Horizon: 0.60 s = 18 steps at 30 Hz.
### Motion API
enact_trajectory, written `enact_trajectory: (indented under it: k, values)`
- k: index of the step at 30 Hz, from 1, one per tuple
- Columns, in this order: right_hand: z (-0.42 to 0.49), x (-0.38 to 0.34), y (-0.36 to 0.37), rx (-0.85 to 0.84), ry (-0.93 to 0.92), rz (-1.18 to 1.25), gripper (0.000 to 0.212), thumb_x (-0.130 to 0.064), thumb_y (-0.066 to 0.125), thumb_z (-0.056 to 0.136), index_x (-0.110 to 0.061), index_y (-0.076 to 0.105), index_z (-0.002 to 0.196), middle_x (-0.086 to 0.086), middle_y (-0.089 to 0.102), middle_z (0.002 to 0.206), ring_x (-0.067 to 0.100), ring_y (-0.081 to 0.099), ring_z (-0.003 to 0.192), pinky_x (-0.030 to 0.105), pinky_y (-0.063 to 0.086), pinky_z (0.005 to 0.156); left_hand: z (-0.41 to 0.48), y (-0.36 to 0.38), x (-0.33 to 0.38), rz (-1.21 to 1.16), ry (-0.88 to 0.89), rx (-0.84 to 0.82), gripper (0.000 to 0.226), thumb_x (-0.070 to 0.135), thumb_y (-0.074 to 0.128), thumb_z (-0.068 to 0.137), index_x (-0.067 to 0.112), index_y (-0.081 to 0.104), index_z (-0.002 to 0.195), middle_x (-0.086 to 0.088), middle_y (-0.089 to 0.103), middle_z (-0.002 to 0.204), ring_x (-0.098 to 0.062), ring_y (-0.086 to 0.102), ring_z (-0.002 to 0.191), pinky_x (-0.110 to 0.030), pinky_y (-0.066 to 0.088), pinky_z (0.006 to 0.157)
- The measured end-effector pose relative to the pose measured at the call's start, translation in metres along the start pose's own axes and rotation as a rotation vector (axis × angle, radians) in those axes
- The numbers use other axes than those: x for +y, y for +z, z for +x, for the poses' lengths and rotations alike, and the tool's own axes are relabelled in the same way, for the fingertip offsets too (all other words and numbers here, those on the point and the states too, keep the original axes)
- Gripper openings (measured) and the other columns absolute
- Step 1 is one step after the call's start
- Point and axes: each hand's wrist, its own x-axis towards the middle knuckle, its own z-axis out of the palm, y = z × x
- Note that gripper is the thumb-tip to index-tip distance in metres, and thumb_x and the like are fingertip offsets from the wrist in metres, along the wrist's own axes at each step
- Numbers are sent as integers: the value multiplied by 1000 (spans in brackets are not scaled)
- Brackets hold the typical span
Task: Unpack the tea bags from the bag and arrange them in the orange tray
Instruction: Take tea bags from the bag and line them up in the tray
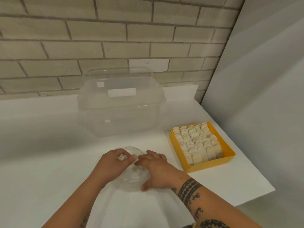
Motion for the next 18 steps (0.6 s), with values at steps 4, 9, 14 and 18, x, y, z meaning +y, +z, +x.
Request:
enact_trajectory:
  k: [4,9,14,18]
  values:
    - [-23,-4,-32,41,-27,203,87,-55,81,72,-41,37,145,-18,21,161,1,0,149,36,6,121,-1,14,30,-407,-99,-41,46,70,58,86,26,72,89,-1,56,70,-18,49,63,-27,32,52]
    - [-41,0,-56,385,66,575,48,-48,79,80,-36,57,121,-22,56,118,-5,49,112,21,44,98,-3,46,72,-682,-175,-160,67,73,43,90,9,64,87,-10,55,87,-11,39,48,-25,32,47]
    - [-53,27,-68,528,114,679,15,-38,76,85,-31,66,95,-12,62,98,2,60,86,15,47,76,-4,76,109,-782,-164,-255,70,73,35,91,10,64,81,-5,53,65,-13,44,53,-25,33,48]
    - [-67,58,-84,579,154,707,17,-31,65,95,-21,67,82,-17,61,70,1,53,65,14,41,63,0,95,126,-681,-91,-277,60,66,48,94,11,69,108,-3,62,87,-16,52,64,-24,35,50]
